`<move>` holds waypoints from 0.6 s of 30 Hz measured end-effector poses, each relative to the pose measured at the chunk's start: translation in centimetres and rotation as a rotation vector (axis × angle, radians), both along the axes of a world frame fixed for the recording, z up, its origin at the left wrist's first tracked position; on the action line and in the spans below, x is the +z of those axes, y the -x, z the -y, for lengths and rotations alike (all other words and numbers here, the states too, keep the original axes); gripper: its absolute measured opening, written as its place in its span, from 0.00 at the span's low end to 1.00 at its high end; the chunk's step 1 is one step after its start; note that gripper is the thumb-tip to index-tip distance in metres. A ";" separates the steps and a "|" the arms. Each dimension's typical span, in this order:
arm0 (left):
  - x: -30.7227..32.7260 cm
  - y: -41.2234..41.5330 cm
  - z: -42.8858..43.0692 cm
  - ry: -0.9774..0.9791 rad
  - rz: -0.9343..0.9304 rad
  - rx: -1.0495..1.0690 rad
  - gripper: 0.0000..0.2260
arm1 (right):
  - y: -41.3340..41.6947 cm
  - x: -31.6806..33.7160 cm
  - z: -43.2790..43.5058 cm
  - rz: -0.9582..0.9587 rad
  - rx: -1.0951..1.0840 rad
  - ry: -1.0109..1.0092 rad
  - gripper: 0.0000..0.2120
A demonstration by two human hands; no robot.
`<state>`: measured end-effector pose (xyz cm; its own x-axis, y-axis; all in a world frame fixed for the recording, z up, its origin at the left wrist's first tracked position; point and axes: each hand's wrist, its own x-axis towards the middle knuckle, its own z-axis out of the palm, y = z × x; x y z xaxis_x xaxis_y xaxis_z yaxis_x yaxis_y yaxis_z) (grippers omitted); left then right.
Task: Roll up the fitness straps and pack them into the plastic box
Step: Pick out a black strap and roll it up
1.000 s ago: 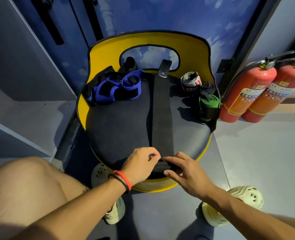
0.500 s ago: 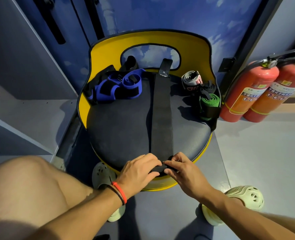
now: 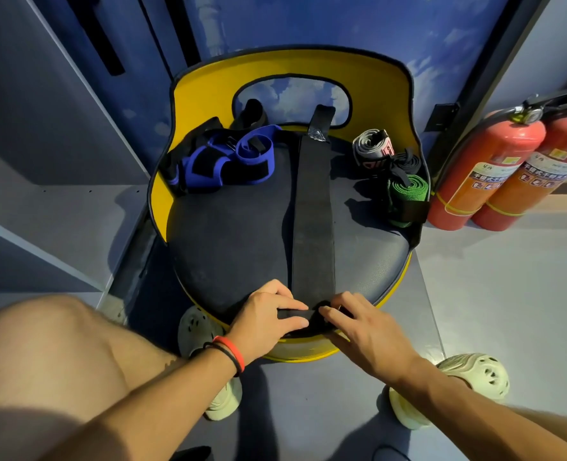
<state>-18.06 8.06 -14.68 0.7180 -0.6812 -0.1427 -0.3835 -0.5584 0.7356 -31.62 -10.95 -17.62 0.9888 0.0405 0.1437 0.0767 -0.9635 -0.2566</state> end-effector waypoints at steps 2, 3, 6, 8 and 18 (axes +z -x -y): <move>0.2 0.0 0.0 -0.066 0.119 -0.082 0.13 | -0.3 0.0 0.0 0.029 -0.003 -0.004 0.13; 0.3 0.1 -0.1 -0.104 0.207 -0.130 0.14 | -0.5 0.0 0.1 0.031 -0.001 -0.006 0.15; 0.1 0.2 -0.5 -0.167 0.571 -0.294 0.18 | -0.6 0.0 0.4 0.013 -0.002 0.000 0.18; -0.3 0.2 -0.8 -0.172 0.730 -0.361 0.21 | -0.5 0.1 0.5 0.026 -0.014 -0.003 0.18; -0.7 0.2 -0.2 -0.102 0.415 -0.066 0.14 | -1.3 0.8 0.7 0.083 -0.121 -0.162 0.10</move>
<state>-18.22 8.26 -15.35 0.6840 -0.7251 0.0799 -0.6728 -0.5846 0.4534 -30.36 -11.62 -16.84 0.9695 -0.1081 0.2200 -0.0095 -0.9135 -0.4068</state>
